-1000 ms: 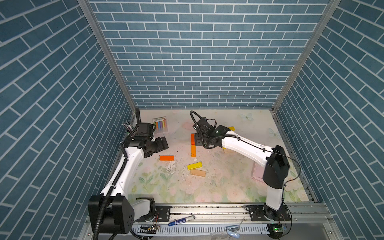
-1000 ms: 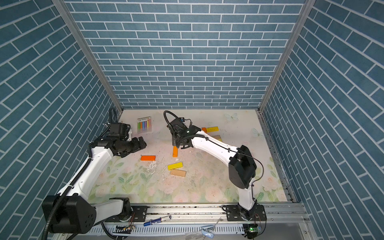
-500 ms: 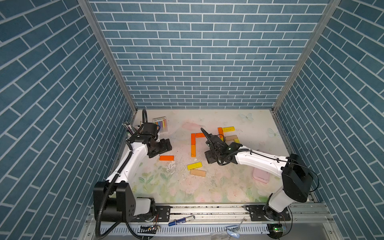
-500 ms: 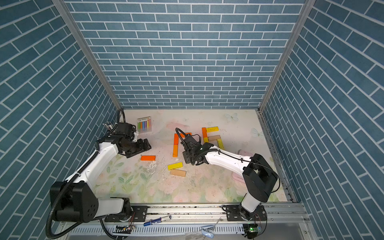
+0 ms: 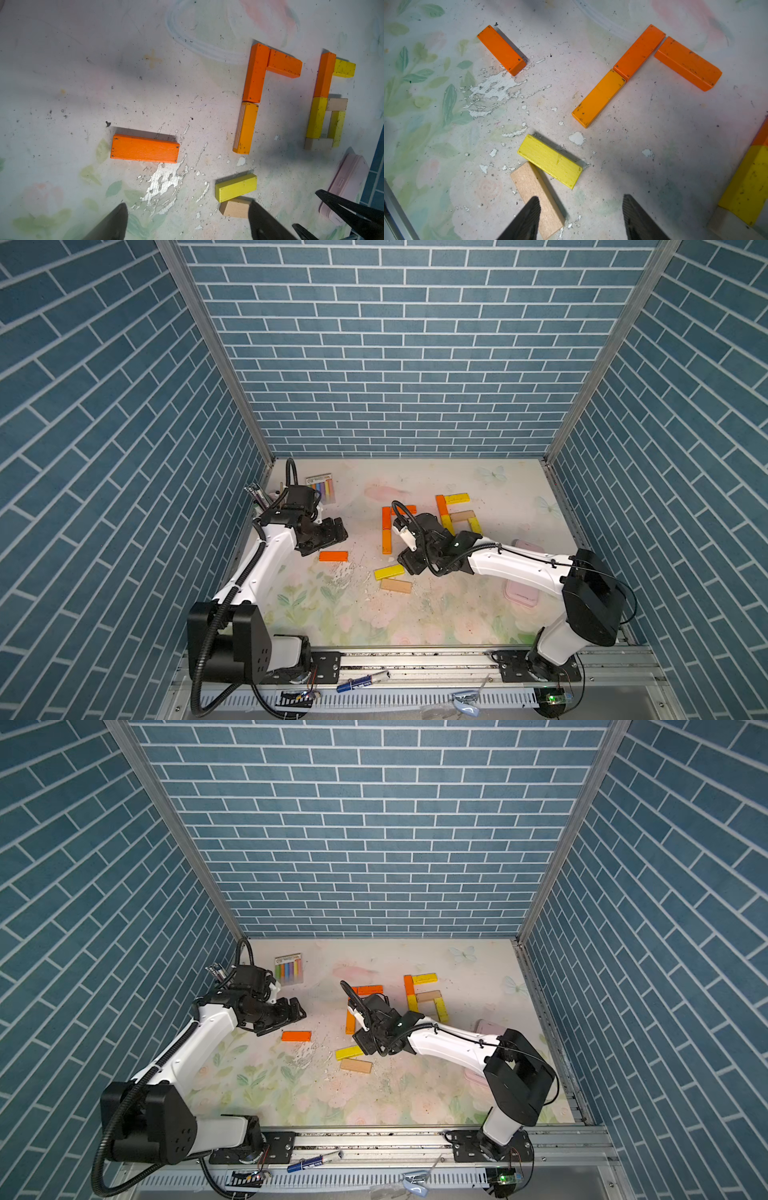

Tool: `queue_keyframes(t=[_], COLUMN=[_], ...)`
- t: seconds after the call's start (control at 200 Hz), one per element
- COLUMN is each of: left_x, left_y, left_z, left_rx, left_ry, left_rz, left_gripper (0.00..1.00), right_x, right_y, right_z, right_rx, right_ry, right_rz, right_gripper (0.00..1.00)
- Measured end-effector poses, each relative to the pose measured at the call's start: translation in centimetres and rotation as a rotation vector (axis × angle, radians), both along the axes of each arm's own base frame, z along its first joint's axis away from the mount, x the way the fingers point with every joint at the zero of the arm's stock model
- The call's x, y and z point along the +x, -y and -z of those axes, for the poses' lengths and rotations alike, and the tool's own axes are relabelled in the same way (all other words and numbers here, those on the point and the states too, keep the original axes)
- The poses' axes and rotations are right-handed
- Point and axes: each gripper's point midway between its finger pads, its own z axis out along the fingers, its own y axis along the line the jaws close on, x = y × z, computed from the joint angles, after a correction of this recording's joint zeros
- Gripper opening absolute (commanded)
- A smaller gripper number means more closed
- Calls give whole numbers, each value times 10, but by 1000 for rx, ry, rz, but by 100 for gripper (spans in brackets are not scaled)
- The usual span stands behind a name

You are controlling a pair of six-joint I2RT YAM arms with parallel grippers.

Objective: Assemble the number 6 with building blocks
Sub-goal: Adjust the building block at the center of the board.

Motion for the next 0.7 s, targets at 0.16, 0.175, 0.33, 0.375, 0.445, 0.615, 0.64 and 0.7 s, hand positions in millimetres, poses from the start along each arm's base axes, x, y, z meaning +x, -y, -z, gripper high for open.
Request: queue_keyframes(t=[0.16,0.175,0.33,0.375,0.445,0.615,0.64,0.7], left_x=[0,0,1,1,1,1,1,1], left_y=[2,2,3,3,2,0,0,0], left_z=[-5,-5,-6,-6,-6,-5,-5,-5], left_rx=[-10,-10,-14,-13,-10,4,6,7], left_ry=[16,16,24,24,24,26,27,26], left_rz=[7,7,12,12,11,10,9,10], left_gripper=[91,92,91,92,91,91,91,91], right_x=[11,13,57,72,98,149,155,165], right_y=[2,3,23,25,28,26,25,28], right_z=[-4,-5,-14,-19,-24,-19,-15,-6], right_rx=[9,12,41,54,66,39,31,12], right_ry=[29,32,38,37,38,27,20,-1], right_rz=[-4,2,156,213,302,468,485,524], right_gripper=[62,61,47,40,32,23,23,23])
